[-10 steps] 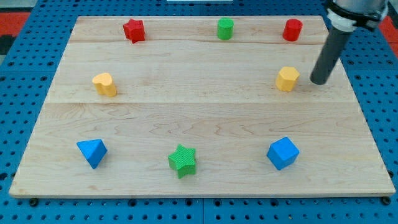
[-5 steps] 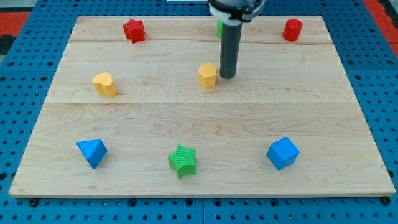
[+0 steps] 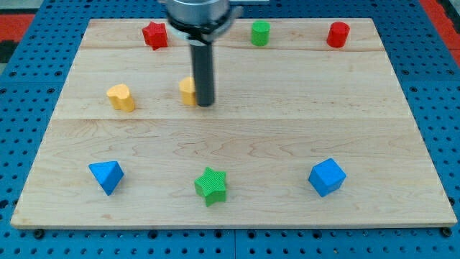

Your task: Place the yellow pentagon at the top of the yellow heart

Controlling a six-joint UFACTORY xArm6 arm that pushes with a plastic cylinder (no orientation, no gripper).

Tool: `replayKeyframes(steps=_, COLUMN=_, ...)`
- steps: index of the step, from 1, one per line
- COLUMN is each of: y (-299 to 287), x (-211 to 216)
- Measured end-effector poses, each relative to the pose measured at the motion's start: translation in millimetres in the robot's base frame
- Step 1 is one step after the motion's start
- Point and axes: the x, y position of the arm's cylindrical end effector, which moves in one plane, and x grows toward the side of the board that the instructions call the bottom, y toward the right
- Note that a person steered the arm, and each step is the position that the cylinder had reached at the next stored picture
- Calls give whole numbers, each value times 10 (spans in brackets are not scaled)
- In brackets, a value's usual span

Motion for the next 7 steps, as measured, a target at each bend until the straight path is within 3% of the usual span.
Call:
replayKeyframes(steps=2, y=-359, x=-635)
replayKeyframes(steps=3, y=-354, x=-435)
replayKeyframes(steps=4, y=-776, x=-501)
replayKeyframes(steps=6, y=-1129, x=-1035)
replayKeyframes(steps=7, y=-1173, x=-636)
